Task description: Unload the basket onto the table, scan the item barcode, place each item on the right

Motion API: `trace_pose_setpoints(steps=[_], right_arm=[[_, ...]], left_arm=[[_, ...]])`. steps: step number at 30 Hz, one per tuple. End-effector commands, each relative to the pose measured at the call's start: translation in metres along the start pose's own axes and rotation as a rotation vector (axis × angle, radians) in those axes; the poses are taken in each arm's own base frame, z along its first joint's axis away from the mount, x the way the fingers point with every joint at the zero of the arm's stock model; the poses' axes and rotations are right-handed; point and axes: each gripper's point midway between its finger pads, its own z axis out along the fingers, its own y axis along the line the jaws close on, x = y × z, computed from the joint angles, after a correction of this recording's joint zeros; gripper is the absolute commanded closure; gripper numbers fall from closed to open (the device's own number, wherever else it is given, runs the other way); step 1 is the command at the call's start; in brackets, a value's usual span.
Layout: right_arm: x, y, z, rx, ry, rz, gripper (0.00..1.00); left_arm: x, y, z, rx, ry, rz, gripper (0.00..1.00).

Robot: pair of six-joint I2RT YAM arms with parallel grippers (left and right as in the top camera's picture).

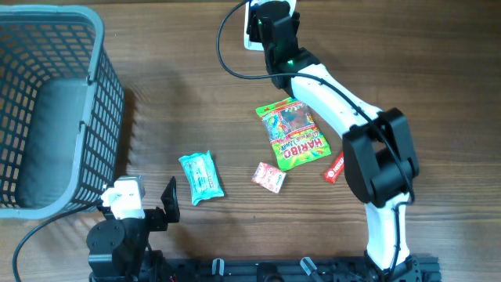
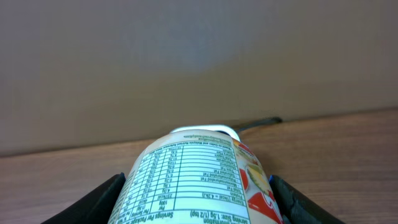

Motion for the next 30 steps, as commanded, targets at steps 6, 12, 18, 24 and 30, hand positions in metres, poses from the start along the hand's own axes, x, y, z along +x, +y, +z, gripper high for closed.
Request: trace_pose_setpoints(steps=[6,12,18,24,30], right_arm=[[-0.005,0.021,0.034,-0.117,-0.245,0.100,0.39],[0.012,0.014,0.046,-0.123,-0.253,0.149,0.39],[-0.001,0.014,0.041,-0.122,-0.251,0.152,0.40],[-0.104,-0.037,-0.029,0.117,-0.233,0.072,0.40],[-0.135,-0.228,-0.134,0.524,0.011,0.322,0.39]], left_arm=[[0.002,0.002,0.001,-0.010,0.000,0.001,0.00],[0.002,0.002,0.001,-0.010,0.000,0.001,0.00],[0.002,0.002,0.001,-0.010,0.000,0.001,0.00],[0.002,0.002,0.001,-0.010,0.000,0.001,0.00],[0.002,0.002,0.001,-0.010,0.000,0.001,0.00]])
